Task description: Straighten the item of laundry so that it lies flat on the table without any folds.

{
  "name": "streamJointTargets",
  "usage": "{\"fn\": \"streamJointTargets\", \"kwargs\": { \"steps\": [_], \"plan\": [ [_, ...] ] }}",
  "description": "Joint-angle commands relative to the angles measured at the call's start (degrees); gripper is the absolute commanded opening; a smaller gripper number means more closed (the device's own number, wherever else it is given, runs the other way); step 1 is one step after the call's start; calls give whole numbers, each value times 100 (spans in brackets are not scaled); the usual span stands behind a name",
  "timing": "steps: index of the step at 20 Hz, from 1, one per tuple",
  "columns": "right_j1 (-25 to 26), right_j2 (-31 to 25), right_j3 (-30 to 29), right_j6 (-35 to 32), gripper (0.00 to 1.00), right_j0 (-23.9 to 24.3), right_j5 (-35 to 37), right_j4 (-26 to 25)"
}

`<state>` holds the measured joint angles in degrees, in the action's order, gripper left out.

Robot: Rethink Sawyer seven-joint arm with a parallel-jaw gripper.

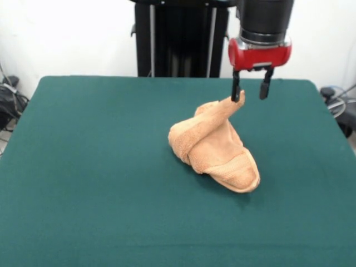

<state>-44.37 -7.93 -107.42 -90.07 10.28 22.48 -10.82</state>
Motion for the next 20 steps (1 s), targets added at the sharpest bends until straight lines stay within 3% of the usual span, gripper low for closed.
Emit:
{"fn": "streamJointTargets", "kwargs": {
  "steps": [1, 6, 14, 20],
  "plan": [
    [377, 593, 615, -915, 100, -284, 244, -298],
    [566, 416, 397, -753, 100, 9, -210, -203],
    [864, 419, 342, -847, 100, 11, -573, -255],
    [994, 79, 177, -588, 100, 340, -786, -290]
  ]
}}
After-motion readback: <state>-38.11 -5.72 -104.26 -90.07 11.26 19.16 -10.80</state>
